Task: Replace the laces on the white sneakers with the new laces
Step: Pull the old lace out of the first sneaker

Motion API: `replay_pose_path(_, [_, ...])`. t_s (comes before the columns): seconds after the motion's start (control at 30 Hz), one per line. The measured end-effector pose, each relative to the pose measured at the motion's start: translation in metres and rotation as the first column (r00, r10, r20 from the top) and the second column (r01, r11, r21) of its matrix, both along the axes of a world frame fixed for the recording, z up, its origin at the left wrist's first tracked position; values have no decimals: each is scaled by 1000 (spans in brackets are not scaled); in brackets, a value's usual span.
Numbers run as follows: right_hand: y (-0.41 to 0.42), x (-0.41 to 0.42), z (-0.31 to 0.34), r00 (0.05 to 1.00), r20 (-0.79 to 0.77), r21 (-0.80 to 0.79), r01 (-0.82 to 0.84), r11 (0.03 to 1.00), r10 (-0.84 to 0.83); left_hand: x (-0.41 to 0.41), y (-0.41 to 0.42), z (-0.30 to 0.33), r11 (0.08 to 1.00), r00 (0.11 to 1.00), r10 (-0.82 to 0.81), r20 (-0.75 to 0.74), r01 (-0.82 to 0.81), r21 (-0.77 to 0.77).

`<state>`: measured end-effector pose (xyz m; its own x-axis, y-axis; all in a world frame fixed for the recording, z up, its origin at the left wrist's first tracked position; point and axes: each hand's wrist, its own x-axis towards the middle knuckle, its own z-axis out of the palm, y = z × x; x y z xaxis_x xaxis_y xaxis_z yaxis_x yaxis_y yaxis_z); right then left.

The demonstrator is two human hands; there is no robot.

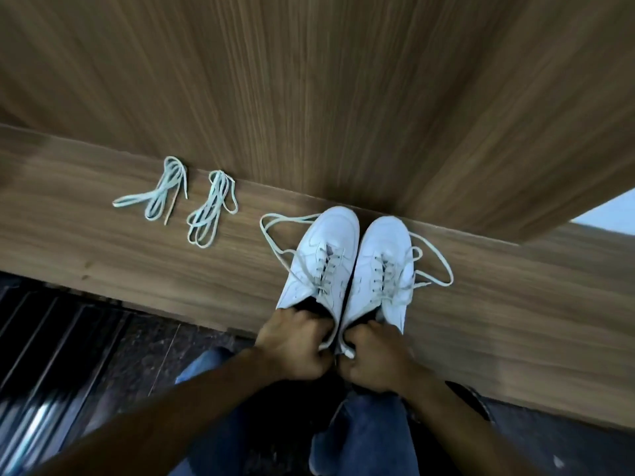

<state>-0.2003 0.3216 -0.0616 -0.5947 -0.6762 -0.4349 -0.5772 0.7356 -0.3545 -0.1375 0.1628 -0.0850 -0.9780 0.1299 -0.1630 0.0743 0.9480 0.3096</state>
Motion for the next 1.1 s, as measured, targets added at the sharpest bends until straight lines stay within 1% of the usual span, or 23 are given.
replay_pose_path(0.07, [3, 2, -7, 999, -35, -26, -9, 1000, 8, 0, -1, -7, 1000, 999, -13, -29, 13, -3])
replay_pose_path(0.17, [6, 10, -6, 996, -93, -69, -10, 998, 4, 3, -2, -7, 997, 996, -15, -87, 21, 72])
replay_pose_path(0.23, [5, 10, -3, 993, -116, -80, 28, 996, -38, 2, -1, -2, 995, 996, 7, -85, 1, 98])
replay_pose_path(0.3, [5, 13, 3, 993, -107, -82, 39, 996, -48, 2, -1, 5, 994, 996, 22, -86, -12, 109])
replay_pose_path(0.37, [3, 13, -1, 995, -98, -55, 23, 998, -28, 2, -1, 4, 992, 999, 11, -46, -5, 127])
replay_pose_path(0.43, [4, 18, -1, 990, -135, -48, 39, 998, -45, 4, -1, 7, 994, 1000, 12, 3, -12, 108])
replay_pose_path(0.5, [3, 26, -4, 980, -185, -9, 76, 997, -77, 6, 4, 8, 996, 997, 64, 48, -66, 57])
replay_pose_path(0.57, [2, 31, -9, 970, -214, -3, 121, 993, -119, 6, 11, 9, 990, 987, 136, 85, -138, 19])
replay_pose_path(0.63, [1, 29, -13, 965, -222, -4, 145, 989, -142, 6, 15, 10, 982, 975, 185, 122, -189, 20])
replay_pose_path(0.73, [4, 25, -15, 960, -218, -28, 172, 985, -174, 8, 15, 9, 979, 971, 192, 144, -201, 45])
replay_pose_path(0.8, [5, 24, -18, 961, -227, -25, 158, 987, -160, 10, 10, 4, 977, 976, 196, 99, -203, 67])
replay_pose_path(0.83, [6, 22, -22, 961, -232, -28, 147, 989, -149, 12, 7, 1, 970, 976, 211, 47, -215, 117])
replay_pose_path(0.87, [7, 20, -23, 963, -233, -24, 133, 991, -135, 16, 6, -2, 951, 972, 235, -17, -226, 210])
replay_pose_path(0.93, [5, 14, -25, 969, -230, 0, 92, 996, -89, 23, 1, -10, 867, 934, 330, -137, -243, 436])
replay_pose_path(0.97, [8, 9, -24, 966, -248, 4, 81, 997, -77, 25, 1, -8, 819, 889, 411, -202, -263, 510])
replay_pose_path(1.03, [12, 0, -20, 951, -302, 28, 71, 997, -59, 27, -3, -6, 721, 750, 602, -274, -363, 591])
replay_pose_path(1.07, [12, -4, -17, 939, -339, 47, 71, 996, -51, 24, -7, -5, 676, 689, 671, -275, -416, 608])
replay_pose_path(1.1, [14, -5, -15, 928, -370, 53, 75, 996, -50, 20, -11, -4, 648, 670, 702, -243, -459, 608])
